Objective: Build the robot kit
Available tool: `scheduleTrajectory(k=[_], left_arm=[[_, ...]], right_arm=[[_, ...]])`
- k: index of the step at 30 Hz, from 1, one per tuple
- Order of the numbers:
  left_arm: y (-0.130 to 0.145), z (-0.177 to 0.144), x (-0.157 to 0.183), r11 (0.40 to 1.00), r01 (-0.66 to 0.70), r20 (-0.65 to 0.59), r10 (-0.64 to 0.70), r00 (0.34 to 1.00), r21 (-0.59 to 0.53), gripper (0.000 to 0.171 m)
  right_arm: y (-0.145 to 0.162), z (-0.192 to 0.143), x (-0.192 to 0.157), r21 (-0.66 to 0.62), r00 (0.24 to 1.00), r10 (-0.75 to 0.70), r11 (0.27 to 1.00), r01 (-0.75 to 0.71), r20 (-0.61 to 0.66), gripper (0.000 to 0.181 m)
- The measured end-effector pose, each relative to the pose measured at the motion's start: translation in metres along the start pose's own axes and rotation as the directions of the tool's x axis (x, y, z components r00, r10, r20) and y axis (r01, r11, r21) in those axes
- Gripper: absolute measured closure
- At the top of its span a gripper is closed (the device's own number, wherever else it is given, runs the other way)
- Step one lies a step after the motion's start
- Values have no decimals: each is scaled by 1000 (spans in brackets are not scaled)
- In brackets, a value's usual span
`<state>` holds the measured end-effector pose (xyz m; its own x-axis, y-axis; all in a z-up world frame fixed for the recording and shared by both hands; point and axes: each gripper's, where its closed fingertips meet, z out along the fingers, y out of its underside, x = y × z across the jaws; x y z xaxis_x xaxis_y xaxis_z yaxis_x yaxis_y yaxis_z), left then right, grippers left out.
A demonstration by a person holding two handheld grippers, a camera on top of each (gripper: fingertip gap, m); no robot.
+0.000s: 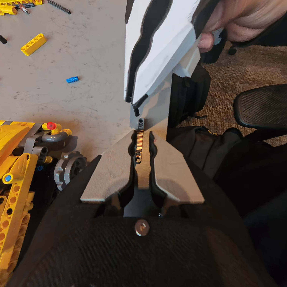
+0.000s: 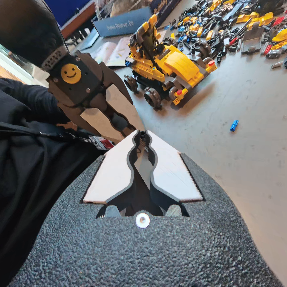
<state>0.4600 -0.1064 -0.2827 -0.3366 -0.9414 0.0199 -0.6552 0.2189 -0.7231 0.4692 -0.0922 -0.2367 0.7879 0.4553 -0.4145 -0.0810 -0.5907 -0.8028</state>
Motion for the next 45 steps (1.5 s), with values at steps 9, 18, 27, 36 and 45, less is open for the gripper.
scheduleTrajectory(k=[9, 18, 27, 36, 45], left_arm=[[-8, -11, -11, 997, -36, 136, 26, 990, 70, 143], [-32, -31, -17, 969, -149, 288, 89, 954, 196, 159], [-36, -32, -20, 961, -184, 326, 109, 939, 208, 169], [-36, -28, -20, 961, -188, 326, 115, 939, 204, 165], [-32, -29, -22, 943, -309, 407, 234, 883, 127, 170]], right_arm=[[-19, -7, 2, 264, 950, 289, 913, -310, 113, 176], [-24, -3, -4, 388, 905, 391, 818, -425, 167, 176], [-22, 1, -2, 426, 897, 414, 792, -438, 153, 176], [-21, -2, 1, 442, 895, 420, 782, -440, 148, 176], [-19, 0, -1, 444, 900, 417, 788, -427, 126, 176]])
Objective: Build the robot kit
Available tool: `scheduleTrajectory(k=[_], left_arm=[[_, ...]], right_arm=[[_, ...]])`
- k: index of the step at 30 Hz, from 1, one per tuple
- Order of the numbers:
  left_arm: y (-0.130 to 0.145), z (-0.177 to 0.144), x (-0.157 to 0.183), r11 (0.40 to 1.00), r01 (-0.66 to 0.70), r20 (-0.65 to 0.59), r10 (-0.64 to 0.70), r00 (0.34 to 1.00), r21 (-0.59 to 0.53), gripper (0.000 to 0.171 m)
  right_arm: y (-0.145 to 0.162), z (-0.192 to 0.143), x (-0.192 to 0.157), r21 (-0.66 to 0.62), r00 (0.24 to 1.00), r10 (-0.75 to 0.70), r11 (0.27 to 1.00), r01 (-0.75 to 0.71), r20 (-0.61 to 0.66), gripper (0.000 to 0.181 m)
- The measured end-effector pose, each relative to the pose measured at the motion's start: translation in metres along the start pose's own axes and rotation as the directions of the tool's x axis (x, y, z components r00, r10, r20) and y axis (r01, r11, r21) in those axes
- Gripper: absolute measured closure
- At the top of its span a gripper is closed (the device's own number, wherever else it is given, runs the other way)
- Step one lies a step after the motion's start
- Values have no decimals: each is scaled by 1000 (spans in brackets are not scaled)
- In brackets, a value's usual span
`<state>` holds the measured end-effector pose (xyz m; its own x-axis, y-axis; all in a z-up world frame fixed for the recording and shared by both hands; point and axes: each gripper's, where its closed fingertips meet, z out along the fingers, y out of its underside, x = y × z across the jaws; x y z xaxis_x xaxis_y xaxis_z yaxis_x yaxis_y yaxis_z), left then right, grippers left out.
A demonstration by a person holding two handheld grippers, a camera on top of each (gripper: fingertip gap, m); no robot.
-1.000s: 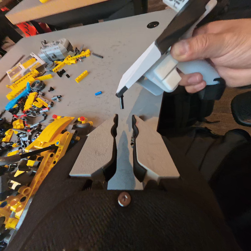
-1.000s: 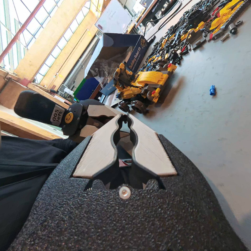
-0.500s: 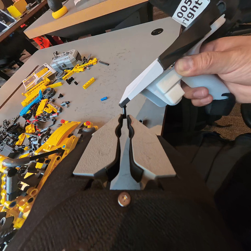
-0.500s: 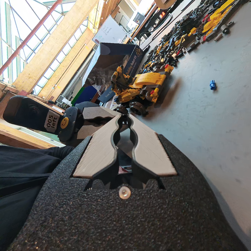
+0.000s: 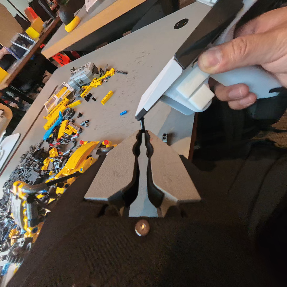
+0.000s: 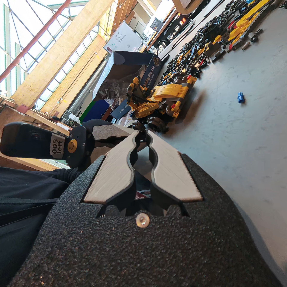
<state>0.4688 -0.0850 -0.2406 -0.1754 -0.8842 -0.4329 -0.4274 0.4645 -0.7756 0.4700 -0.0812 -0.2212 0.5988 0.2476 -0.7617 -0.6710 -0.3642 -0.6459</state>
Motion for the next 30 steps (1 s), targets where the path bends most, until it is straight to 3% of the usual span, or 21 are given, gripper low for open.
scheduleTrajectory(k=[16, 20, 25, 30], left_arm=[[0, 1, 3, 1000, 22, -41, -22, 999, 12, 170], [-5, 2, 5, 994, 94, -82, -90, 993, 54, 170], [-6, 3, -3, 996, 56, -4, -56, 998, 65, 169], [-4, 2, -4, 998, 25, 35, -27, 999, 54, 163]], right_arm=[[0, -2, 0, 39, 988, -118, 992, 123, -104, 176], [-3, -4, 1, 48, 971, -185, 980, 194, -154, 176], [-7, -2, 3, 114, 992, -60, 991, 72, -110, 176], [-4, -2, 5, 129, 995, -23, 991, 35, -95, 175]])
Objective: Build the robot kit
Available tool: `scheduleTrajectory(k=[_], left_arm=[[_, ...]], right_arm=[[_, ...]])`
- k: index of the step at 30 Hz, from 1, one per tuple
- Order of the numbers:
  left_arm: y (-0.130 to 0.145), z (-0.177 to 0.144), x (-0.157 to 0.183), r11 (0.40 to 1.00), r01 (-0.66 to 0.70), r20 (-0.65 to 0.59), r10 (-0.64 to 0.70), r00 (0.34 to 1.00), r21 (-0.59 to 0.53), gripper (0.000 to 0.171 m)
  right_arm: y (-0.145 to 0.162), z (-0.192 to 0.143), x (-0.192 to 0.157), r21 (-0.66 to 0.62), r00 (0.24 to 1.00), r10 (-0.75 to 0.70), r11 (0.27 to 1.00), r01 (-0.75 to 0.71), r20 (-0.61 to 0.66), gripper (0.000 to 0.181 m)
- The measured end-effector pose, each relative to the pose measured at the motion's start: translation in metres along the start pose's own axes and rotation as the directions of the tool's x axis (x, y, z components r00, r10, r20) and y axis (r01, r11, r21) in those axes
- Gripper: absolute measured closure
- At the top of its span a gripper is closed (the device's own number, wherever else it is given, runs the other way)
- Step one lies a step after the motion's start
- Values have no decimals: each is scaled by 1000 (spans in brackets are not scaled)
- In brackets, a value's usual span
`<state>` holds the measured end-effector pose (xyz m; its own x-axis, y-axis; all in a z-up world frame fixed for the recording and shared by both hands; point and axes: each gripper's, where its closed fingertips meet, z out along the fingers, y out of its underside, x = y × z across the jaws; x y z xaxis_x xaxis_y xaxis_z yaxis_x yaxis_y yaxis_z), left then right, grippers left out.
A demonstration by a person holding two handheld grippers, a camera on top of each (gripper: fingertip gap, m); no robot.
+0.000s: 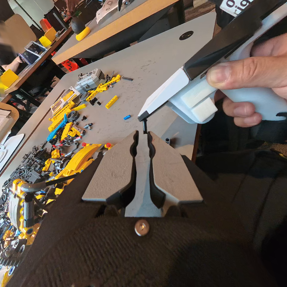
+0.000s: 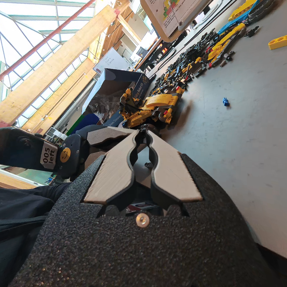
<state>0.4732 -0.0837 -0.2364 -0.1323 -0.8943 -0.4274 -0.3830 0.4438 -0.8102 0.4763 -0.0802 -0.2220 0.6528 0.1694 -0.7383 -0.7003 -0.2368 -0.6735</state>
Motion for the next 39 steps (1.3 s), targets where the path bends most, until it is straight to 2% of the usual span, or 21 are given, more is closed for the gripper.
scheduleTrajectory(k=[7, 21, 31, 36, 38, 39], left_arm=[[-2, -1, 4, 1000, -5, -16, 6, 1000, 8, 169], [5, -1, 3, 999, -41, -1, 41, 999, -36, 169], [0, -2, 5, 1000, -12, -23, 12, 1000, 0, 170], [-4, 0, 13, 994, 113, -146, -112, 983, -2, 169], [-1, -1, 20, 986, 163, -230, -168, 959, -43, 155], [3, -2, 23, 984, 164, -256, -177, 950, -72, 154]], right_arm=[[1, -1, 0, 10, 1000, 15, 1000, -15, -2, 176], [6, -1, 1, 9, 999, 50, 999, -50, -4, 176], [3, -4, -3, 31, 1000, 13, 999, -13, -7, 176], [2, -8, 0, -38, 991, -125, 992, 124, -45, 176], [1, -11, 5, -80, 978, -194, 979, 188, -72, 176], [2, -12, 4, -110, 973, -223, 970, 216, -58, 176]])
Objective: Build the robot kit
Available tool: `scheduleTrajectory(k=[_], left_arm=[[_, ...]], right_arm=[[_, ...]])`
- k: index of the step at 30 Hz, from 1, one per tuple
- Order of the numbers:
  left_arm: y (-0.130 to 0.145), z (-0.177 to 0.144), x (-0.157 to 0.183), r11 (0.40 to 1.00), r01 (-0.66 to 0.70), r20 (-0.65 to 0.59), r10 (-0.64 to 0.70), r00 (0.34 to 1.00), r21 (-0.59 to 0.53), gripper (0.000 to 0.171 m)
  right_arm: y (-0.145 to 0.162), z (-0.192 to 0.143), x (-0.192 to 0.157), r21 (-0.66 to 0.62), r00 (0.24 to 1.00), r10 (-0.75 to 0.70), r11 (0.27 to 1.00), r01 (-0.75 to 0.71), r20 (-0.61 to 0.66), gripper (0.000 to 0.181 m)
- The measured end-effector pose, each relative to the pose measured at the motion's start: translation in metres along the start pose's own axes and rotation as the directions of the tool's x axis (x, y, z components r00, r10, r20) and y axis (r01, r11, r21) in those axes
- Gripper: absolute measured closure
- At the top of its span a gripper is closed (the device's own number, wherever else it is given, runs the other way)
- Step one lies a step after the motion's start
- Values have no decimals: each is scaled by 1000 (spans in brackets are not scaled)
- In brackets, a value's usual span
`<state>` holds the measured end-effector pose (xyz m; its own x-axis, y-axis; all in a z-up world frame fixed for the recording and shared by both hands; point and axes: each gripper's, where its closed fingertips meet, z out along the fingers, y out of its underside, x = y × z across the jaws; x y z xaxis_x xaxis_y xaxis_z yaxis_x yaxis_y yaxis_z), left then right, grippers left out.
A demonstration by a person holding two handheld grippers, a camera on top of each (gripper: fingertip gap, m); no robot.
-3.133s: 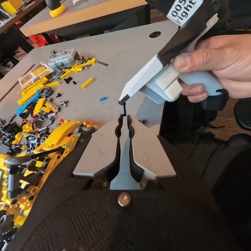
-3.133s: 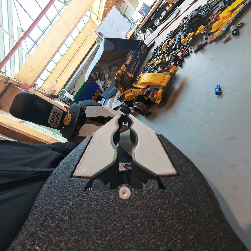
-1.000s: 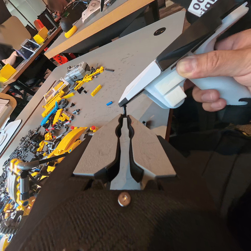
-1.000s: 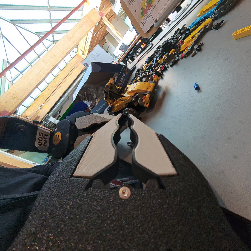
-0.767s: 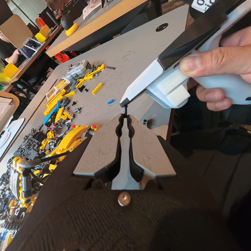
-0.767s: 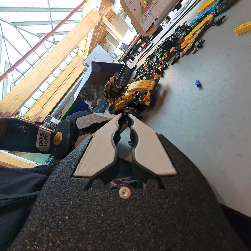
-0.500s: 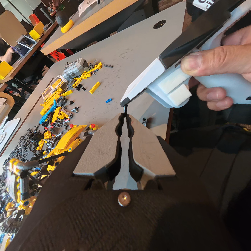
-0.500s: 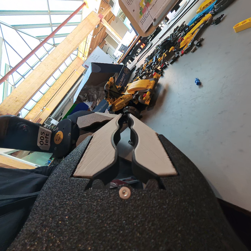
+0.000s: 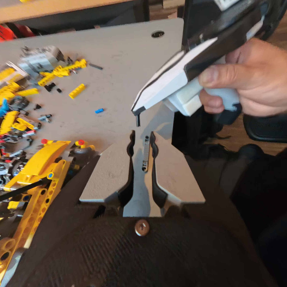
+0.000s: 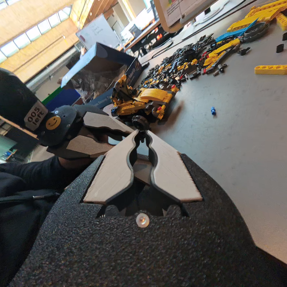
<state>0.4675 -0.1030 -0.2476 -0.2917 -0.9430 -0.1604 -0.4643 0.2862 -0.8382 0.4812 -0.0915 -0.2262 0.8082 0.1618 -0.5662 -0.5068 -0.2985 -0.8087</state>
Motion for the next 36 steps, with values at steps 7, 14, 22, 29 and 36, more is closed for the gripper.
scheduleTrajectory(k=[7, 14, 22, 29, 36], left_arm=[[32, 10, 6, 981, -12, -59, 0, 998, -196, 152], [32, 13, 6, 980, -7, -80, -9, 997, -199, 166], [32, 13, 5, 980, 4, -85, -21, 996, -199, 166], [32, 14, 6, 980, 0, -81, -16, 997, -200, 166], [32, 14, 5, 980, 19, -89, -38, 995, -200, 166]], right_arm=[[26, 1, 11, -198, 983, -173, 967, 159, -55, 175], [29, 1, 13, -230, 966, -248, 947, 226, -73, 175], [32, 3, 12, -282, 916, -390, 893, 351, -93, 175], [35, 4, 7, -405, 691, -721, 651, 642, -62, 176], [39, 0, 7, -422, 641, -764, 559, 714, 72, 176]])
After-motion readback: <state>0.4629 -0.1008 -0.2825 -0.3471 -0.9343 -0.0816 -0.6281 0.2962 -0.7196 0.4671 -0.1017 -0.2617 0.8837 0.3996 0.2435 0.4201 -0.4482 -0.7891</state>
